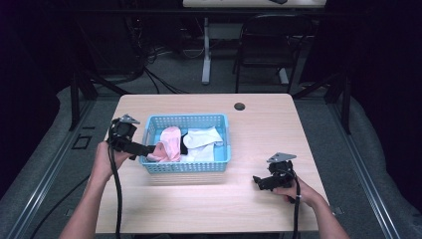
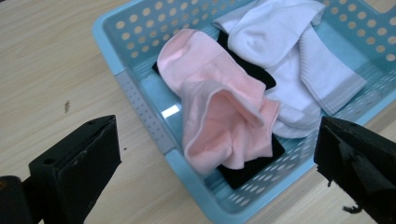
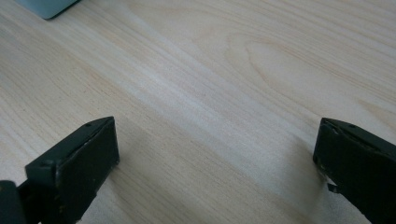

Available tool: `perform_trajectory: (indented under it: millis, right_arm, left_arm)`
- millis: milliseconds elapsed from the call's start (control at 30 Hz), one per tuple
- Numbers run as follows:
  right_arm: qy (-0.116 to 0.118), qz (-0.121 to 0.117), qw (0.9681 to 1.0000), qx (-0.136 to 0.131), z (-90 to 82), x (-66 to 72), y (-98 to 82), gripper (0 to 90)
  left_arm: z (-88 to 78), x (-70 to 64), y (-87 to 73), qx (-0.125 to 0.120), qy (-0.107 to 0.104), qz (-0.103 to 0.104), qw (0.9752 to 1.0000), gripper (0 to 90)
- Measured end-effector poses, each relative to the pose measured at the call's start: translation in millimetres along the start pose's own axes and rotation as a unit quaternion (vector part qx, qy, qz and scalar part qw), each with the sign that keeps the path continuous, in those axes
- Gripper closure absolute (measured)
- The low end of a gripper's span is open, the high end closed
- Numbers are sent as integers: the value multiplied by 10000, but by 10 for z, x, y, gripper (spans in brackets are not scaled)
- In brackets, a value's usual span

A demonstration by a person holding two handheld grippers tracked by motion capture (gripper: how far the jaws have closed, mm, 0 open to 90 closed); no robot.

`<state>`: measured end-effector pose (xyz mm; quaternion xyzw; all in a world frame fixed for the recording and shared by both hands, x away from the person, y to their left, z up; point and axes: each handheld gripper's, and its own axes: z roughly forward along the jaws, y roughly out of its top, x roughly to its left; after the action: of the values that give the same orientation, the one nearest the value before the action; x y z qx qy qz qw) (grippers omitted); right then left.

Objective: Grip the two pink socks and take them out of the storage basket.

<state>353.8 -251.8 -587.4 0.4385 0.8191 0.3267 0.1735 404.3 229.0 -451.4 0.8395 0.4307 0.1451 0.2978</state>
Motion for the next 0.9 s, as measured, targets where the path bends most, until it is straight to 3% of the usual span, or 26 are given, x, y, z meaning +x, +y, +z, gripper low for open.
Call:
perform_trajectory:
  millis: [367,533,900]
  right_arm:
    - [24,0,10000,-3,-1,0,-1,0]
    - [24,-4,10000,-8,-1,-1,-2,0]
    - [26,0,10000,0,-2,0,-1,0]
  left_arm:
    - [316,-82,226,467,-275,249,9982,103]
    - [520,-74,294,906,-217,248,9953,176]
    - [800,-63,297,1337,49,180,9908,316]
